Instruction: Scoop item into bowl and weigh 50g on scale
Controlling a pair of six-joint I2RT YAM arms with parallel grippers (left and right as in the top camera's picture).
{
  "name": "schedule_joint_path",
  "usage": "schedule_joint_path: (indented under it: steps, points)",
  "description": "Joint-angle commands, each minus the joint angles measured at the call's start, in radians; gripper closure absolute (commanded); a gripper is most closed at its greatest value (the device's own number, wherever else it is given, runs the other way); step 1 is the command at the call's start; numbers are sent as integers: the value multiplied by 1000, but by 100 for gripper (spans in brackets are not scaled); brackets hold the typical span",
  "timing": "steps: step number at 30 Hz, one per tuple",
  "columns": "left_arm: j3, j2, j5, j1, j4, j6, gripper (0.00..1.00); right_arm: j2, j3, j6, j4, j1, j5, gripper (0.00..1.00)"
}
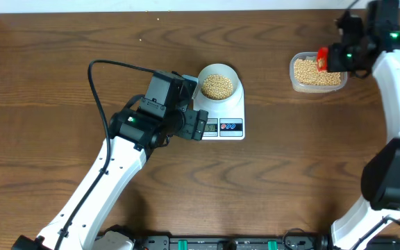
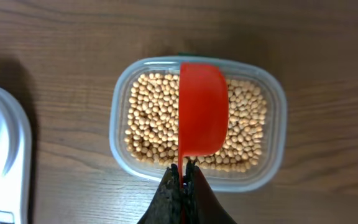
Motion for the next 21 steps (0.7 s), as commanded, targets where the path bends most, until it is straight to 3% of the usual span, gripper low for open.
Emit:
schedule_joint_path:
  steps: [1,9,21]
  points:
    - [-6,-20,8,5,-3,10,12,-56,11,29,-9,68,254,99]
    - [-6,-20,8,5,-3,10,12,-54,10,29,-61,181,482,99]
    - [-6,-20,8,5,-3,10,12,-71,11,33,-65,181,323,99]
